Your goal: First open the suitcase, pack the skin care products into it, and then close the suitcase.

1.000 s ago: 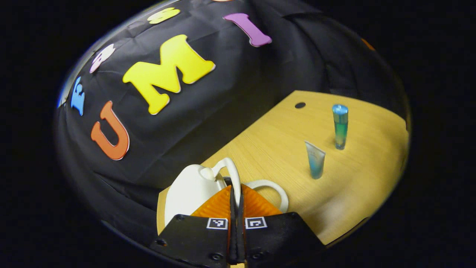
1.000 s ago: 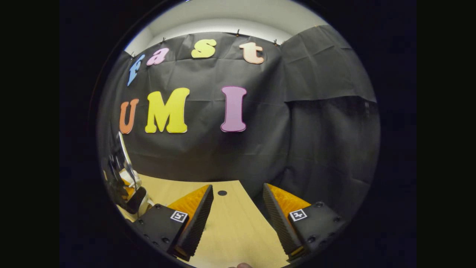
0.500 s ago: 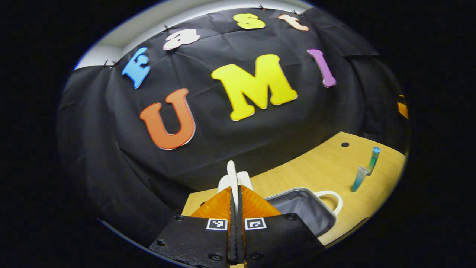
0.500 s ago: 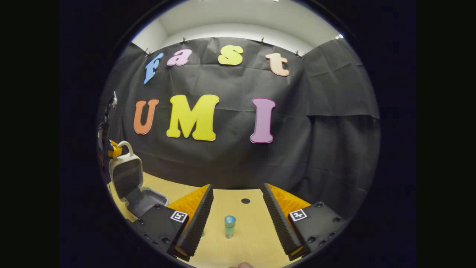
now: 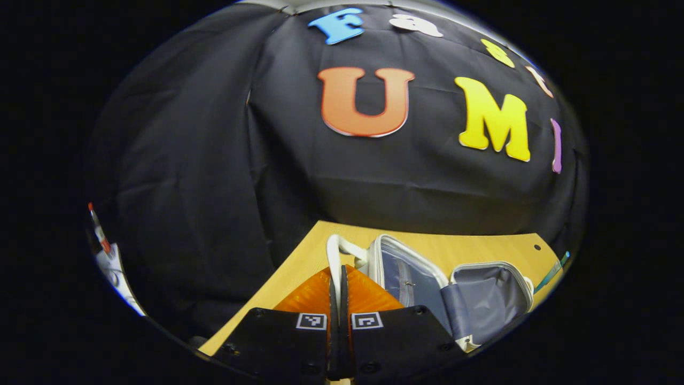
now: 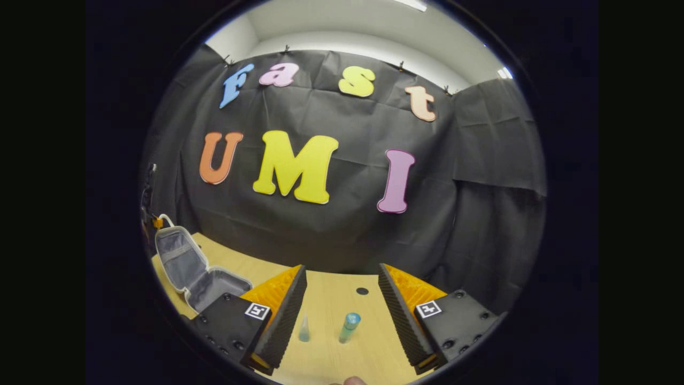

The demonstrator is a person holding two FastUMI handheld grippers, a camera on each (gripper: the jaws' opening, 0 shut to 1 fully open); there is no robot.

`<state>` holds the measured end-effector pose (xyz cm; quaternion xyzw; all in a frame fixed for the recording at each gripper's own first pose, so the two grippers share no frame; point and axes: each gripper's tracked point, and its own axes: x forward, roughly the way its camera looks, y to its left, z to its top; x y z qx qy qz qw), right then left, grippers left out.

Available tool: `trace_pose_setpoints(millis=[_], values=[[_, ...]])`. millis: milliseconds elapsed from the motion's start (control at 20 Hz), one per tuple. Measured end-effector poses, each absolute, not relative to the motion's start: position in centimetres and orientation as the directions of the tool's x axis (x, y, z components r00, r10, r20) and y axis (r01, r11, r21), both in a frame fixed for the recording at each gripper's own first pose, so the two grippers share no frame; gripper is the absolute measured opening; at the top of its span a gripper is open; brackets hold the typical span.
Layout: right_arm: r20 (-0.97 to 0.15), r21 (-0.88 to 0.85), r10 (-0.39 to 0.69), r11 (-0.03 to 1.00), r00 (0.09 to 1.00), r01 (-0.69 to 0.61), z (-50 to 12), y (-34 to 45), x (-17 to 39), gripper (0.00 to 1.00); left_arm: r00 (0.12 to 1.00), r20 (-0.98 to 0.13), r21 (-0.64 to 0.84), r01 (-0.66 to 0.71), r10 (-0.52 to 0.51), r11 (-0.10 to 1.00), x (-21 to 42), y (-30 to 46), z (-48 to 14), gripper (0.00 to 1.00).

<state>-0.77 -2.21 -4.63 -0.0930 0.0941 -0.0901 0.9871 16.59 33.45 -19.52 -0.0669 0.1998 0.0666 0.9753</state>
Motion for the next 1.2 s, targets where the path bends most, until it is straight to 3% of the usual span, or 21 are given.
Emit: trace_pose_setpoints(millis=[200,400,550,600,650,750,800,850,900,950,1000,1200], values=[[-0.192,-0.233,-0.23,0.955,0.954,0.184,-5.0,-1.3,-1.0,0.81,0.877,-0.479,-0.217,-0.167,0.045,0.962,17.9,34.6,-25.9,0.03],[-0.17,-0.263,-0.269,0.94,0.948,0.219,-4.4,-1.5,-1.6,0.79,0.846,-0.532,-0.23,-0.161,0.014,0.96,18.6,34.8,-29.7,0.06],[-0.175,-0.273,-0.281,0.935,0.944,0.228,-4.8,-1.8,-2.3,0.8,0.843,-0.537,-0.227,-0.176,0.027,0.958,18.5,35.4,-30.3,0.15],[-0.179,-0.269,-0.282,0.935,0.942,0.229,-5.0,-1.9,-2.4,0.8,0.843,-0.537,-0.211,-0.184,0.044,0.96,18.4,35.8,-30.5,0.24],[-0.185,-0.263,-0.28,0.938,0.942,0.227,-5.2,-1.8,-2.5,0.8,0.84,-0.54,-0.197,-0.191,0.056,0.962,18.3,36.1,-30.6,0.17],[-0.204,-0.259,-0.271,0.942,0.941,0.215,-6.0,-1.6,-2.0,0.8,0.837,-0.538,-0.159,-0.221,0.103,0.962,17.7,37.1,-30.3,0.6],[-0.223,-0.255,-0.26,0.946,0.939,0.202,-6.6,-1.6,-1.6,0.81,0.843,-0.524,-0.148,-0.232,0.123,0.961,17.5,37.4,-29.7,0.53],[-0.231,-0.247,-0.247,0.951,0.941,0.189,-6.8,-1.3,-1.2,0.8,0.843,-0.523,-0.145,-0.234,0.126,0.961,17.2,37.3,-29.4,0.93],[-0.236,-0.238,-0.232,0.955,0.944,0.176,-7.0,-1.1,-0.7,0.8,0.846,-0.516,-0.14,-0.239,0.135,0.961,16.8,37.1,-28.9,0.85],[-0.239,-0.228,-0.219,0.96,0.946,0.165,-7.1,-0.9,-0.3,0.8,0.85,-0.503,-0.122,-0.248,0.156,0.961,16.2,36.8,-27.9,1.0],[-0.241,-0.214,-0.207,0.964,0.948,0.156,-7.3,-0.9,0.0,0.8,0.853,-0.492,-0.112,-0.263,0.177,0.958,15.5,36.4,-26.7,0.94],[-0.257,-0.156,-0.146,0.982,0.955,0.108,-8.4,-1.3,1.1,0.8,0.905,-0.372,-0.049,-0.244,0.209,0.969,13.4,31.9,-19.7,0.99]])
